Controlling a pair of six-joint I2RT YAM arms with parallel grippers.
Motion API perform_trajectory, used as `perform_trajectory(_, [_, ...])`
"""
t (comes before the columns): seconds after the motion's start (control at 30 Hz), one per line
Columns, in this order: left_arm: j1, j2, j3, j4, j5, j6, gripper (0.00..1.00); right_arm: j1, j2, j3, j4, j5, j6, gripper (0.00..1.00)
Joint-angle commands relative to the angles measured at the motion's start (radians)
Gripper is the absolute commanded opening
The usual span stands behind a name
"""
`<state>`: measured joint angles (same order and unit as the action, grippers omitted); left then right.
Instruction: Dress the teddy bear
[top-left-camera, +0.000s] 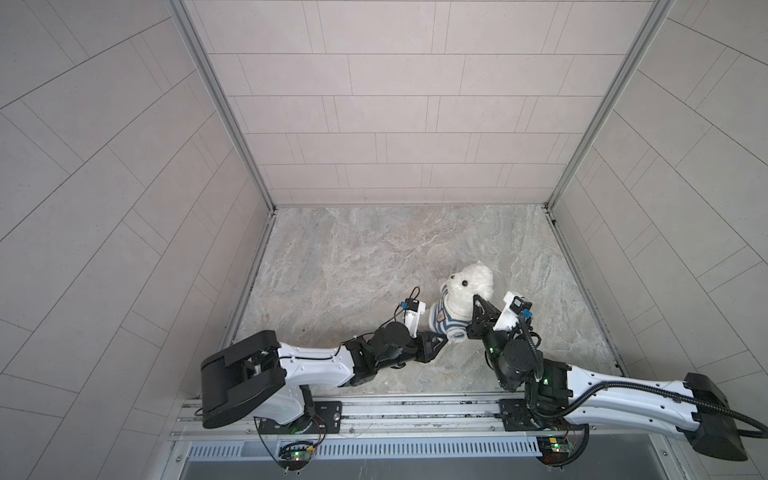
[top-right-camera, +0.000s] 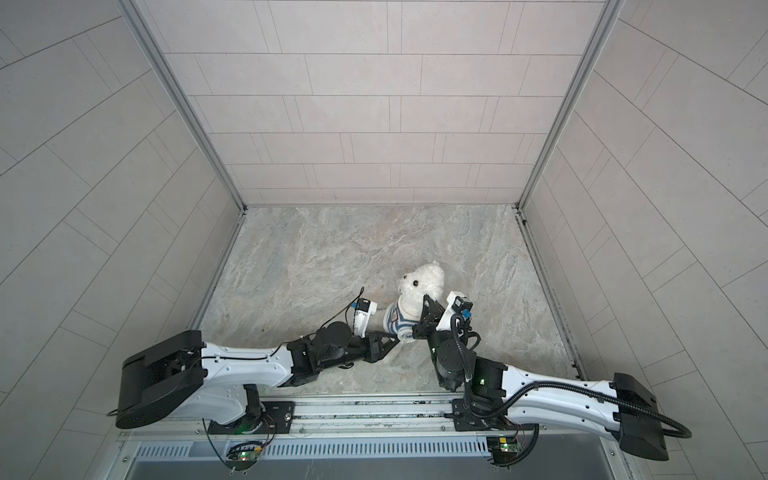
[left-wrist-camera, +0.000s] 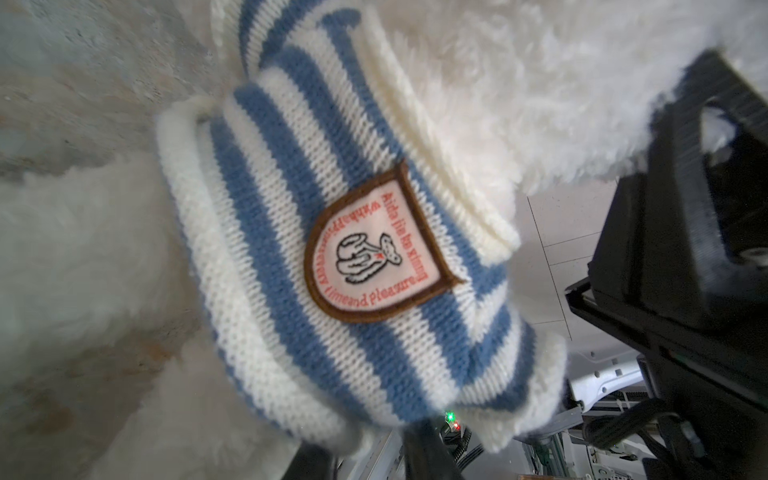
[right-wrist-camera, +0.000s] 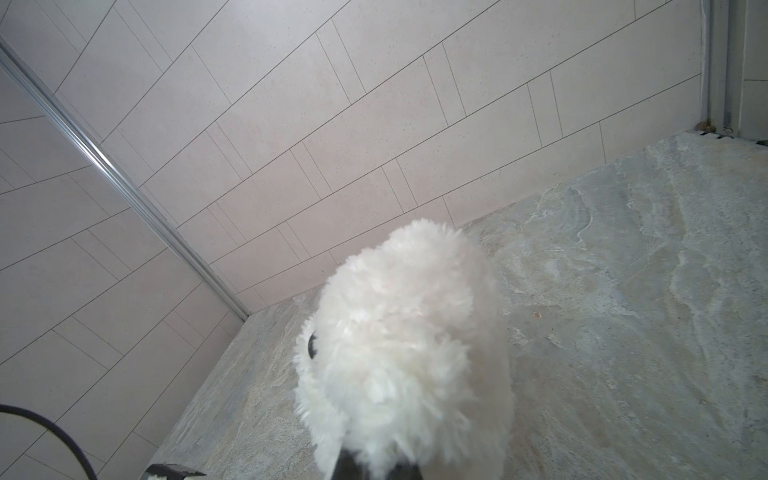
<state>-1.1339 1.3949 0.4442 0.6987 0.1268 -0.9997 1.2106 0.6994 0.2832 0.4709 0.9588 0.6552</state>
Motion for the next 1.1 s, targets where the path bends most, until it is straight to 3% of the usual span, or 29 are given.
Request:
perform_trajectory(0.0, [0.017,0.029,0.023,0.077,0.014,-0.021,0.27,0.004,-0.005,0.030,0.037,0.020,0.024,0.00])
perform_trajectory(0.1, [0.029,0.043,0.003,0.126,0.009,-0.049,0.21,0.004,-0.006,0.030,0.036,0.020,0.024,0.00])
perform_trajectory(0.2, [0.041,0.036,-0.023,0.160,0.004,-0.059,0.01,0.004,-0.013,0.031,0.029,0.020,0.022,0.00])
perform_trajectory(0.23, [0.044,0.030,-0.032,0.163,-0.002,-0.058,0.00,0.003,-0.017,0.031,0.025,0.020,0.023,0.00])
perform_trajectory(0.53, [0.125,-0.029,-0.118,0.025,-0.057,0.047,0.00,0.003,-0.100,0.025,-0.137,0.005,0.055,0.00])
perform_trajectory(0.67, [0.173,-0.068,-0.160,-0.001,-0.055,0.076,0.00,-0.009,-0.115,-0.016,-0.061,-0.041,-0.020,0.00])
perform_trajectory(1.07, [0.329,-0.372,-0.213,-0.307,-0.050,0.219,0.00,-0.013,-0.201,0.014,-0.168,-0.141,-0.056,0.00])
